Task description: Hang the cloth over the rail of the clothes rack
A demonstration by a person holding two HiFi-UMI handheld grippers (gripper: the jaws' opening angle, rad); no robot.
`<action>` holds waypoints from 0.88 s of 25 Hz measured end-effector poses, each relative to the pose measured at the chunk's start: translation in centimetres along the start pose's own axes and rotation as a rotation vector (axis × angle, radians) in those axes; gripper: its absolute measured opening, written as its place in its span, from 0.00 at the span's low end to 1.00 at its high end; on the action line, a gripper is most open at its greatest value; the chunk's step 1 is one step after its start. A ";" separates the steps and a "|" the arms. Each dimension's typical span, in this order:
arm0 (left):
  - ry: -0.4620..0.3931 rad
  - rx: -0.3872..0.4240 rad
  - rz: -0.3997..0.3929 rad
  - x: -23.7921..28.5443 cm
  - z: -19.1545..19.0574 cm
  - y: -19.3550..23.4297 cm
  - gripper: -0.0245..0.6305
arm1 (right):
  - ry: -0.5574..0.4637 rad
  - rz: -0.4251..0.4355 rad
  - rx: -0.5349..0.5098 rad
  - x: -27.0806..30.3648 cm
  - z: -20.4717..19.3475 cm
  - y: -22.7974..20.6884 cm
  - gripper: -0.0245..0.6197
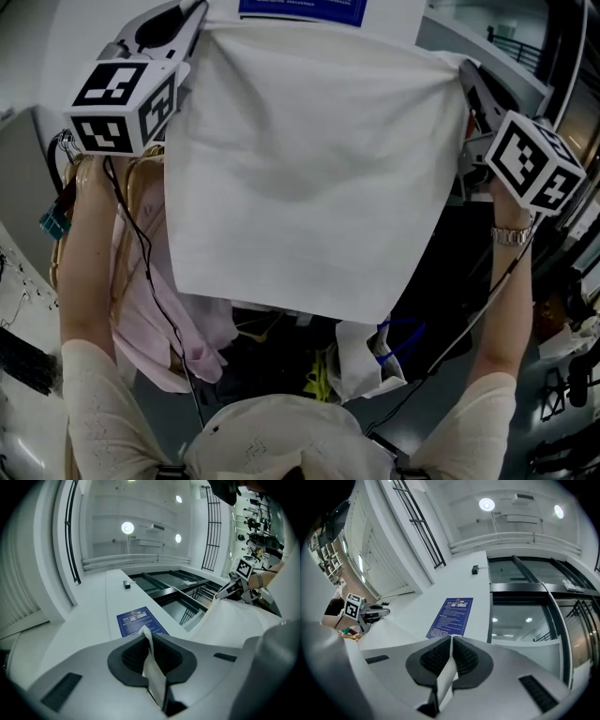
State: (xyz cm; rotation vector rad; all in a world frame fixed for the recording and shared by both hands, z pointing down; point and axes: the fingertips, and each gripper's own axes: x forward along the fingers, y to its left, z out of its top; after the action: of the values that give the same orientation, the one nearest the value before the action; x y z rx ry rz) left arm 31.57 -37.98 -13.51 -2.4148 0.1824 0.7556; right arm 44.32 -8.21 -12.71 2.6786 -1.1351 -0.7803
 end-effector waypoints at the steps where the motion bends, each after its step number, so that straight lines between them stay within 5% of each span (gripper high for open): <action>1: -0.002 0.000 -0.002 0.5 0.0 0.1 0.08 | 0.007 0.002 0.012 0.5 -0.3 -0.4 0.08; 10: 0.113 0.094 -0.067 4.3 -4.5 -0.7 0.08 | 0.070 0.071 0.100 5.5 -3.3 -2.5 0.08; 17: 0.214 0.304 -0.095 6.1 -7.8 -1.7 0.08 | 0.215 0.177 0.187 8.9 -7.4 -2.7 0.08; 22: 0.247 0.318 -0.121 6.5 -10.4 -2.7 0.08 | 0.354 0.261 0.218 8.9 -10.4 -2.1 0.09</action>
State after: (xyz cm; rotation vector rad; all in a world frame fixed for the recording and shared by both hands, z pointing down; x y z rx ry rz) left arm 42.70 -41.50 -8.96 -2.1846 0.2332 0.3424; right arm 56.11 -13.80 -8.07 2.6066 -1.4955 -0.1400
